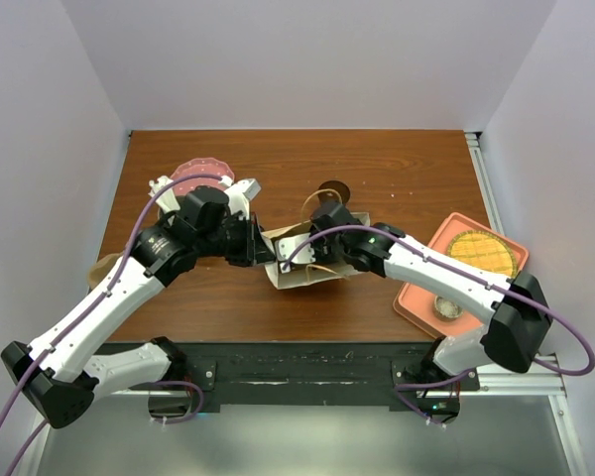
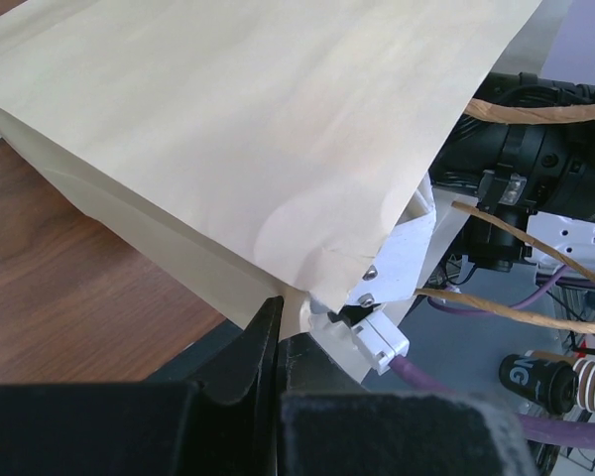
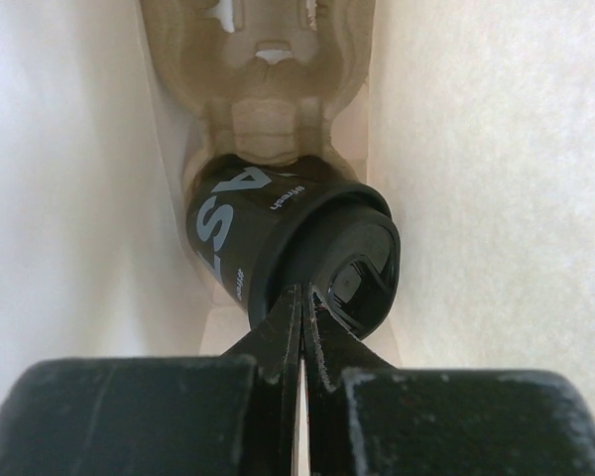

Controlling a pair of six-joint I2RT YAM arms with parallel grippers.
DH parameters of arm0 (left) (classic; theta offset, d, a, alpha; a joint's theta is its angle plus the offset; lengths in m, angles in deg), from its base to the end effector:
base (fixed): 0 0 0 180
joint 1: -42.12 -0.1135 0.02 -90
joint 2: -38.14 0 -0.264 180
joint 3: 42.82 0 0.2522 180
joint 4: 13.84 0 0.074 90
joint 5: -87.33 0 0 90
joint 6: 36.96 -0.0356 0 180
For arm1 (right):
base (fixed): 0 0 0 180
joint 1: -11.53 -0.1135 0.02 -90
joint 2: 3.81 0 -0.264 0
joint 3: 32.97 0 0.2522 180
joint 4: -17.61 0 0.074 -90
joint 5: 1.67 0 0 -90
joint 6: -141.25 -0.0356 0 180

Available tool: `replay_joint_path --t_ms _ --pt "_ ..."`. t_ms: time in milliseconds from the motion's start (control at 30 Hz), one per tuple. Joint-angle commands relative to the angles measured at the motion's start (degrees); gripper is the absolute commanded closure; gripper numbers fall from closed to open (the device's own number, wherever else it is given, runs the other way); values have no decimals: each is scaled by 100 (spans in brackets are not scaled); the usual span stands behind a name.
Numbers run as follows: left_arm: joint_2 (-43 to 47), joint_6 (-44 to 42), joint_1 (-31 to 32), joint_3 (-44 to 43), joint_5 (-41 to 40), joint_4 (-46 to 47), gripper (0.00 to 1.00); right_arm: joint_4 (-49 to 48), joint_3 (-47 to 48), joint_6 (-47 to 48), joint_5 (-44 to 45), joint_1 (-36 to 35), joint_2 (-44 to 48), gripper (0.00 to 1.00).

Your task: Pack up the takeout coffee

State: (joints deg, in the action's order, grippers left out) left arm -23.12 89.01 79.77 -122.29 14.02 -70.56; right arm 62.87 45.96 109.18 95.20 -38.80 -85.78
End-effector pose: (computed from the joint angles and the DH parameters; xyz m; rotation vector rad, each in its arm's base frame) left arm 0.1657 -0.1408 0.3565 0.2055 2.4041 -0.9781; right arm 0.1997 0.2341 0.2799 -1.9250 1.4600 -0.2056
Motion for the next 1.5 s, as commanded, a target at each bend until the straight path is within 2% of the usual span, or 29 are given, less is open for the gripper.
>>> replay_joint_path --t_ms 0,600,633,667,733,767,867,1067,1300,1367,1400,1467 --pt "140 7 23 41 142 148 100 295 216 -115 -116 -21 226 100" --pt "122 -107 15 146 124 148 100 92 119 -704 -265 -21 718 100" --pt "131 -107 14 129 124 148 100 92 84 -722 -257 -21 683 95" --pt "131 -107 23 120 133 148 100 92 75 -696 -274 -21 674 84" --pt "131 -133 23 76 107 113 100 40 40 -669 -292 -21 639 78" --pt "123 -125 23 67 115 104 100 31 23 -660 -318 -12 595 71" --pt "140 -125 23 67 115 86 100 14 5 -651 -353 -21 473 61" --pt "149 -107 14 -3 150 77 100 -232 -144 -634 -284 -21 349 50" --pt "193 -63 23 -12 159 68 100 -496 -189 -608 -72 -21 86 43" --pt "228 -2 14 23 151 60 100 -557 -188 -590 -177 -12 67 43" --pt "245 24 6 32 142 51 100 -654 -206 -581 -204 -12 76 47" --pt "246 138 -12 24 72 -10 100 -733 -224 -590 -283 -21 146 60"
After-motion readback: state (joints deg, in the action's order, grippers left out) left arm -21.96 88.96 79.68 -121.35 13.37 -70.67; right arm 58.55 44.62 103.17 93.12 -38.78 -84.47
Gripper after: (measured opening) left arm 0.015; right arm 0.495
